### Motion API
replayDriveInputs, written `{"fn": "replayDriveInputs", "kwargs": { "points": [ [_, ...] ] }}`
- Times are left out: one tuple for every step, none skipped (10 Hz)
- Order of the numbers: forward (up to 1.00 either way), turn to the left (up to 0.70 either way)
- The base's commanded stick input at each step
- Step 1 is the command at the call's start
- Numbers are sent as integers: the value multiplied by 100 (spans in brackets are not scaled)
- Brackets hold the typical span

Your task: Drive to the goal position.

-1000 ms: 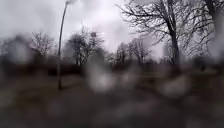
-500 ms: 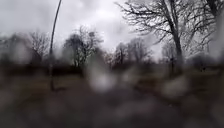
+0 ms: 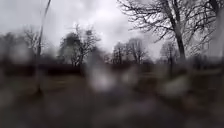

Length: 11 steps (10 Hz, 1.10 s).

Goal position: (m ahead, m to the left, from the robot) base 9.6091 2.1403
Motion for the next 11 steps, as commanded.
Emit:
{"fn": "replayDriveInputs", "kwargs": {
  "points": [
    [100, 32],
    [100, 40],
    [100, 40],
    [100, 40],
    [100, 25],
    [100, 9],
    [100, 2],
    [100, 0],
    [100, 0],
    [100, 0],
    [100, 0]
  ]
}}
